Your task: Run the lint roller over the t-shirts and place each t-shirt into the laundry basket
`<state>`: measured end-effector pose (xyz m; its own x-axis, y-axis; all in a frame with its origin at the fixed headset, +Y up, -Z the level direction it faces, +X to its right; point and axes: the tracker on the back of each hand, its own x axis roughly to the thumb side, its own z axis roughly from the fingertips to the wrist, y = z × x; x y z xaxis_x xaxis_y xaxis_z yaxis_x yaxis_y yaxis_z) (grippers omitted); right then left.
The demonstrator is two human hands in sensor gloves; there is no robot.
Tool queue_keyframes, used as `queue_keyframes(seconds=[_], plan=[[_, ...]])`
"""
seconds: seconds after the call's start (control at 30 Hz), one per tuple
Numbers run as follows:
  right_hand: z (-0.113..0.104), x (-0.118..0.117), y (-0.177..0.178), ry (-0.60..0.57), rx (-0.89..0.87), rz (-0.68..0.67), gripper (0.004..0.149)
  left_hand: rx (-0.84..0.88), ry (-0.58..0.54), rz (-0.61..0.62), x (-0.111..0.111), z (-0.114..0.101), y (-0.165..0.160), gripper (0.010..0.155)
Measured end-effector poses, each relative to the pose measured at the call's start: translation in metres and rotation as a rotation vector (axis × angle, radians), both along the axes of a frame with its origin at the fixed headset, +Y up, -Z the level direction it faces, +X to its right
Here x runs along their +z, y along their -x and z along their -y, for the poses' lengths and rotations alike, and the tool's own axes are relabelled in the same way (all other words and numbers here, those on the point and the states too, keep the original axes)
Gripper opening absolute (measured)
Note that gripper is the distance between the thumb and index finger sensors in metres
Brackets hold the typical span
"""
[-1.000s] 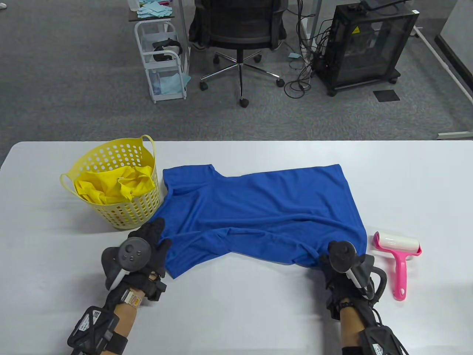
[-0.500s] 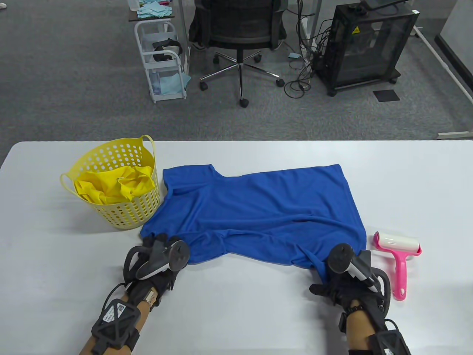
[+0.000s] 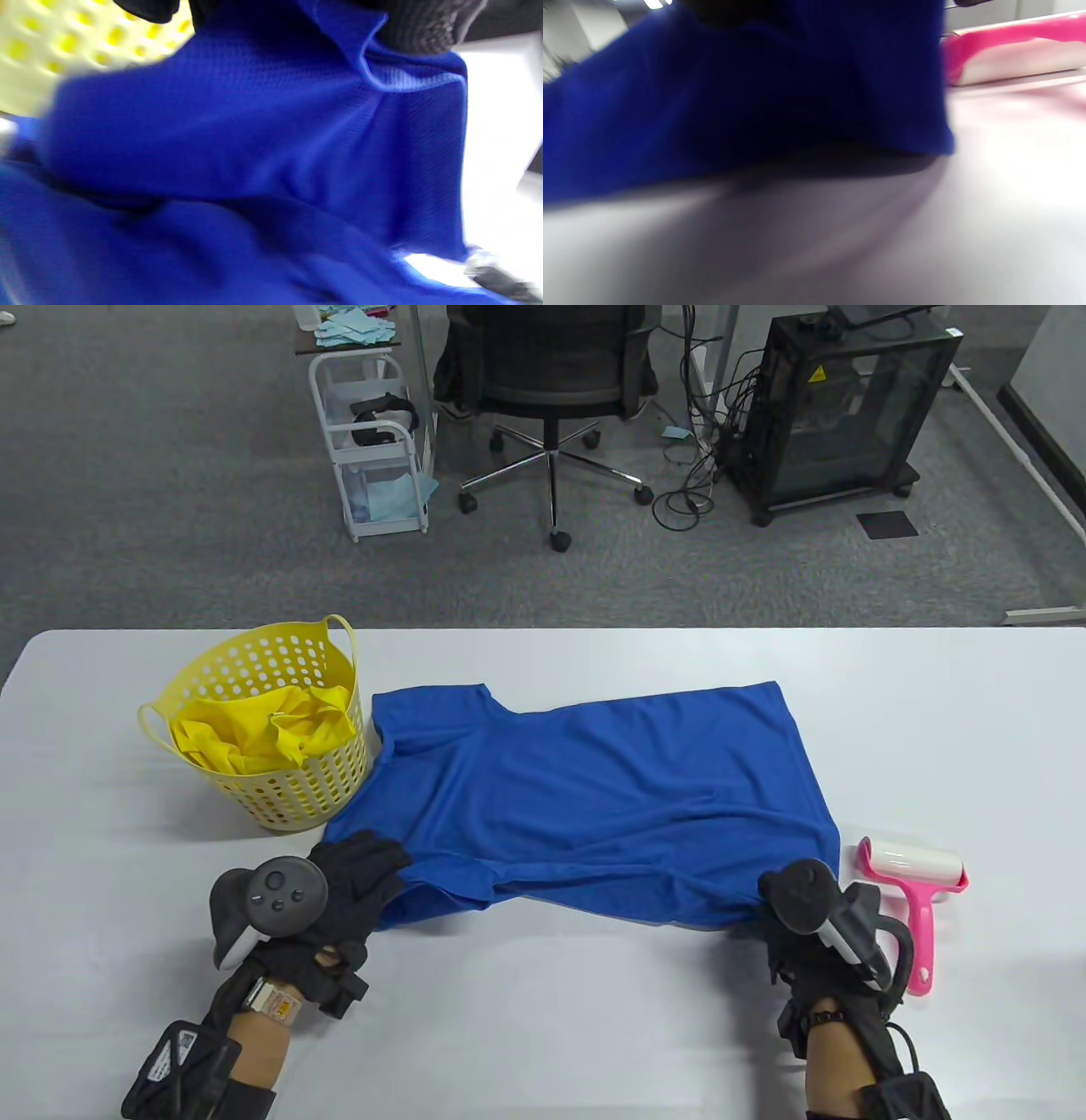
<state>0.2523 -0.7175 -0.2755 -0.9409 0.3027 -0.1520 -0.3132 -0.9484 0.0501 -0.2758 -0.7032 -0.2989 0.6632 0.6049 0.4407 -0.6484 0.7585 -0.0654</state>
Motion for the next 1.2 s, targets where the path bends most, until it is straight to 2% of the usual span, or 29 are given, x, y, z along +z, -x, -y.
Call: queue_keyframes(seconds=[0.03,0.07,0.1,0.13,0.17,0.2,0.27,0.33,0.4,0.47,0.5,0.53,0.6,0.7,0.77,0.83,0.9,0.97,1.0,1.07,1.13,1.17,1.2], plan=[[-0.007,0.006,-0.006,0.061,-0.088,-0.084,0.045,0.055,0.033,0.143,0.000,-0.003,0.003,0.041],[-0.010,0.012,-0.010,0.196,-0.119,-0.144,0.045,0.067,0.159,0.279,-0.001,-0.003,0.004,0.041],[-0.012,0.017,-0.013,0.250,-0.076,-0.129,0.045,0.054,0.287,0.401,0.001,-0.002,0.003,0.043],[-0.016,0.022,-0.017,0.185,-0.026,-0.089,0.047,0.060,0.461,0.560,0.004,0.001,0.002,0.048],[-0.016,0.022,-0.019,0.183,-0.017,-0.074,0.051,0.110,0.467,0.589,0.007,0.004,0.001,0.054],[-0.020,0.025,-0.020,0.188,-0.028,-0.059,0.058,0.135,0.469,0.574,0.008,0.005,-0.002,0.059],[-0.019,0.024,-0.018,0.159,-0.006,-0.023,0.064,0.011,0.497,0.541,0.007,0.006,-0.005,0.064],[-0.014,0.019,-0.013,0.144,0.101,0.056,0.067,-0.148,0.441,0.366,0.005,0.010,-0.005,0.064],[-0.002,0.009,-0.002,0.122,0.170,0.041,0.072,-0.305,0.332,0.117,0.006,0.019,-0.011,0.066],[0.015,0.000,0.011,0.132,0.155,-0.006,0.078,-0.449,0.175,-0.015,0.009,0.029,-0.026,0.071],[0.021,-0.003,0.015,0.155,0.125,-0.022,0.082,-0.519,0.141,0.005,0.010,0.034,-0.033,0.076],[0.033,-0.008,0.023,0.202,0.073,-0.050,0.085,-0.654,0.165,0.030,0.011,0.043,-0.044,0.081],[0.052,-0.014,0.031,0.314,0.024,-0.076,0.088,-0.850,0.291,0.046,0.012,0.059,-0.057,0.095],[0.068,-0.018,0.033,0.478,0.194,-0.054,0.096,-1.079,0.586,0.122,0.016,0.089,-0.065,0.110],[0.067,-0.018,0.030,0.519,0.223,-0.040,0.098,-1.050,0.527,0.100,0.018,0.081,-0.067,0.116],[0.064,-0.017,0.027,0.502,0.194,-0.032,0.100,-1.094,0.492,0.109,0.022,0.069,-0.069,0.115],[0.063,-0.015,0.026,0.509,0.210,-0.023,0.101,-1.044,0.447,0.092,0.022,0.061,-0.067,0.108],[0.059,-0.014,0.027,0.460,0.213,-0.016,0.098,-0.904,0.291,-0.081,0.015,0.044,-0.057,0.090],[0.056,-0.014,0.030,0.412,0.210,-0.018,0.097,-0.752,0.166,-0.179,0.010,0.038,-0.049,0.080],[0.056,-0.018,0.036,0.337,0.188,-0.056,0.092,-0.575,0.038,-0.234,-0.001,0.040,-0.041,0.074],[0.059,-0.022,0.042,0.278,0.171,-0.064,0.090,-0.577,0.154,-0.205,-0.014,0.054,-0.040,0.079],[0.063,-0.025,0.046,0.286,0.186,-0.047,0.091,-0.635,0.283,-0.185,-0.022,0.065,-0.041,0.086],[0.067,-0.027,0.047,0.362,0.212,-0.055,0.094,-0.699,0.399,-0.158,-0.031,0.078,-0.043,0.091]])
